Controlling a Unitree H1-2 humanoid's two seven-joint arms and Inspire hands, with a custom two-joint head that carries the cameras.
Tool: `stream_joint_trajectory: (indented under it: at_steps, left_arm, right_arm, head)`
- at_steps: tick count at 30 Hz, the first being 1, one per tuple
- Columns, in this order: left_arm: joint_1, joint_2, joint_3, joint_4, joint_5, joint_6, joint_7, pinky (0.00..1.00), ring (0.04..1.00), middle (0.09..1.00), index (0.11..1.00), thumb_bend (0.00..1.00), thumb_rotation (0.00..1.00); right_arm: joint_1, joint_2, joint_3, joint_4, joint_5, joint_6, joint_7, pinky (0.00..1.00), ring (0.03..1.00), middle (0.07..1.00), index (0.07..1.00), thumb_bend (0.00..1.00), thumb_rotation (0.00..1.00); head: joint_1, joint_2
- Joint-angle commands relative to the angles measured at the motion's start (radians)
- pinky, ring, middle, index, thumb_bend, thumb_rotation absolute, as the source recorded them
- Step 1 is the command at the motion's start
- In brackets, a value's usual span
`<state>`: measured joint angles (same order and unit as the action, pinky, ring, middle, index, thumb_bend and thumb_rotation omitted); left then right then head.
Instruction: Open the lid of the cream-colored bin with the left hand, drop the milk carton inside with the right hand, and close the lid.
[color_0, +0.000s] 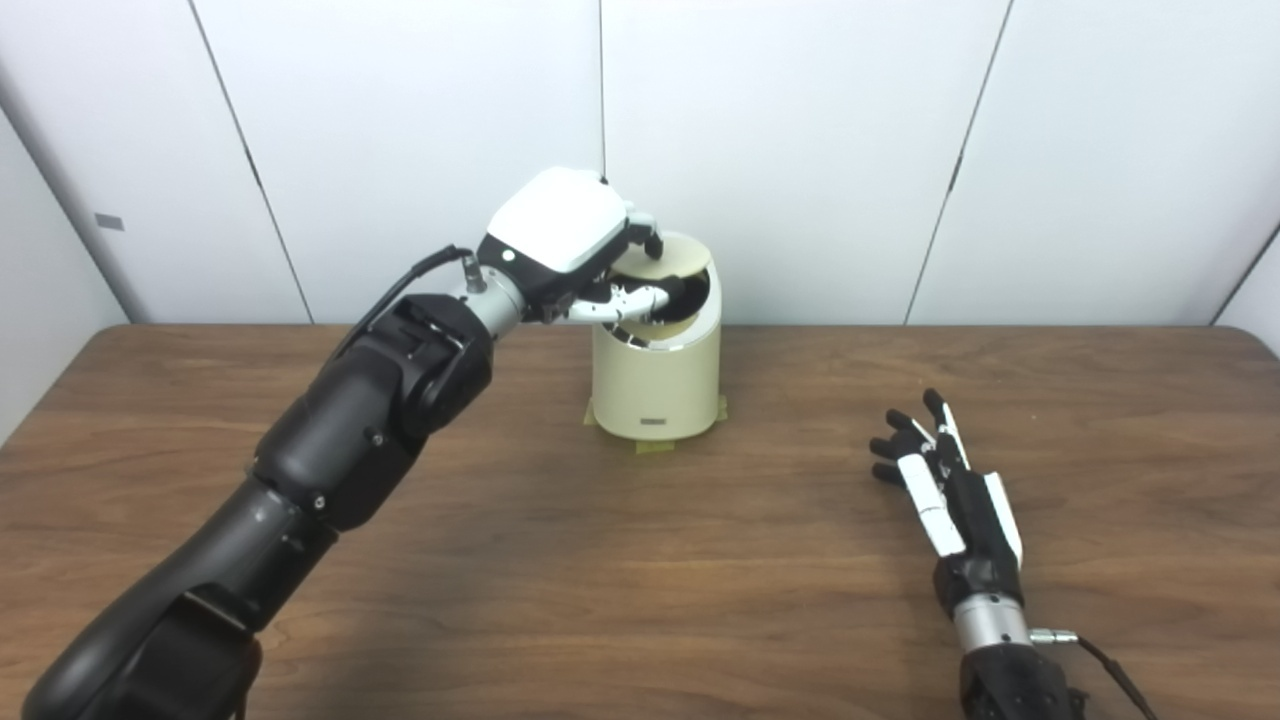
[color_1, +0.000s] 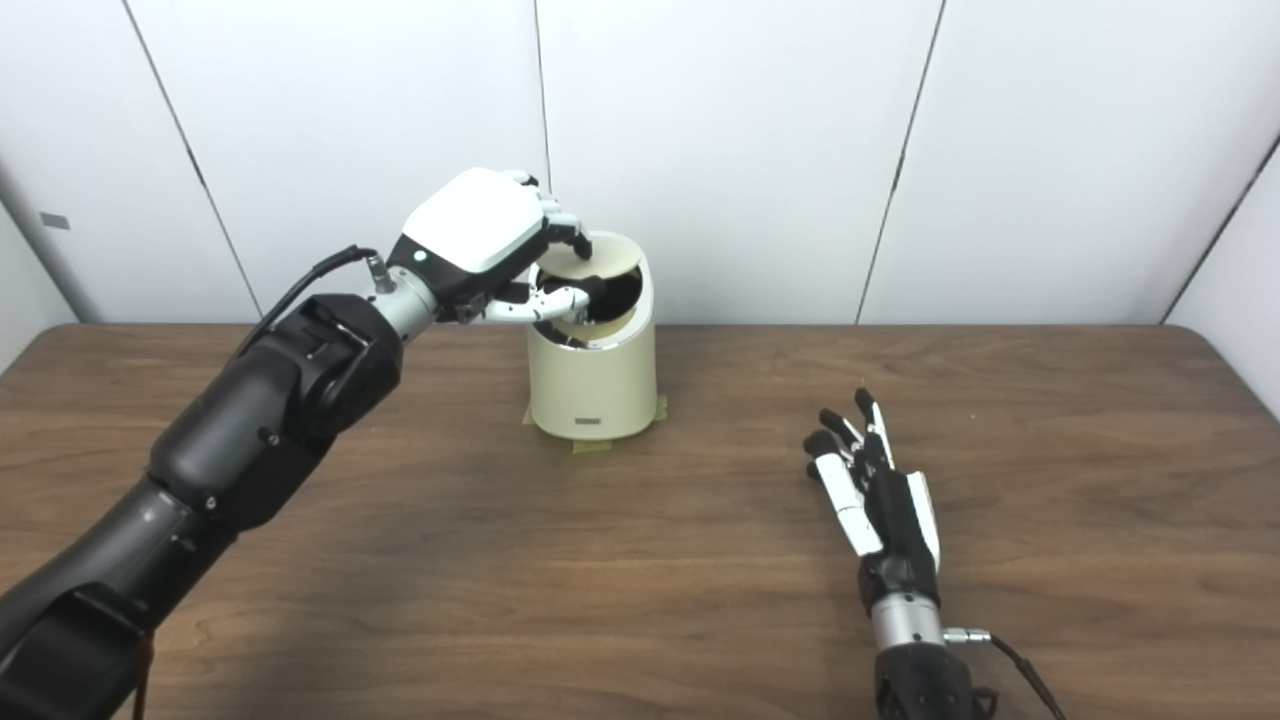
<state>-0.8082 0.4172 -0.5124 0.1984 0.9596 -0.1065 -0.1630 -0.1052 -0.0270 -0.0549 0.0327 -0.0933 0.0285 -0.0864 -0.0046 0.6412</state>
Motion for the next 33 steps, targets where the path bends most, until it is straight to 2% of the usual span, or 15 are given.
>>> stream_joint_trajectory:
  at_steps: [1,5,10,18,21,26,33]
  left_arm:
    - [-0.018,0.009,0.002,-0.028,0.024,-0.020,0.011,0.91,0.821,0.738,0.691,0.42,1.00]
    - [0.009,0.007,-0.003,-0.053,0.055,-0.026,-0.026,0.92,0.836,0.757,0.726,0.43,1.00]
    - [0.044,-0.001,0.010,-0.071,0.067,-0.040,-0.015,0.88,0.821,0.757,0.759,0.41,1.00]
    - [0.076,-0.002,0.019,-0.080,0.065,-0.052,-0.035,0.90,0.833,0.766,0.774,0.38,1.00]
    - [0.081,0.000,0.010,-0.077,0.080,-0.043,-0.067,0.91,0.847,0.779,0.773,0.40,1.00]
    - [0.089,-0.001,-0.002,-0.067,0.088,-0.023,-0.127,0.95,0.876,0.797,0.791,0.44,1.00]
    - [0.111,0.010,-0.025,-0.060,0.087,-0.038,-0.143,0.94,0.870,0.792,0.816,0.48,1.00]
  right_arm:
    - [-0.007,0.025,0.017,0.008,-0.007,-0.008,-0.010,0.75,0.790,0.875,1.000,0.58,0.82]
    - [-0.003,0.027,0.028,-0.017,-0.022,0.020,-0.010,0.74,0.791,0.871,1.000,0.59,0.82]
    - [-0.001,0.021,0.039,-0.026,-0.039,0.039,-0.016,0.75,0.789,0.869,1.000,0.61,0.83]
    - [-0.001,0.023,0.043,-0.040,-0.035,0.058,-0.021,0.78,0.794,0.866,1.000,0.60,0.85]
    - [0.000,0.026,0.040,-0.043,-0.025,0.060,-0.021,0.74,0.792,0.859,1.000,0.60,0.86]
    - [0.001,0.027,0.044,-0.052,-0.029,0.060,-0.024,0.74,0.792,0.856,1.000,0.59,0.87]
    - [-0.002,0.023,0.047,-0.051,-0.040,0.061,-0.027,0.72,0.786,0.851,1.000,0.60,0.88]
  head:
    - [-0.002,0.003]
    - [-0.009,0.008]
    - [-0.014,0.012]
    - [-0.024,0.022]
    - [-0.025,0.024]
    - [-0.026,0.030]
    - [-0.029,0.035]
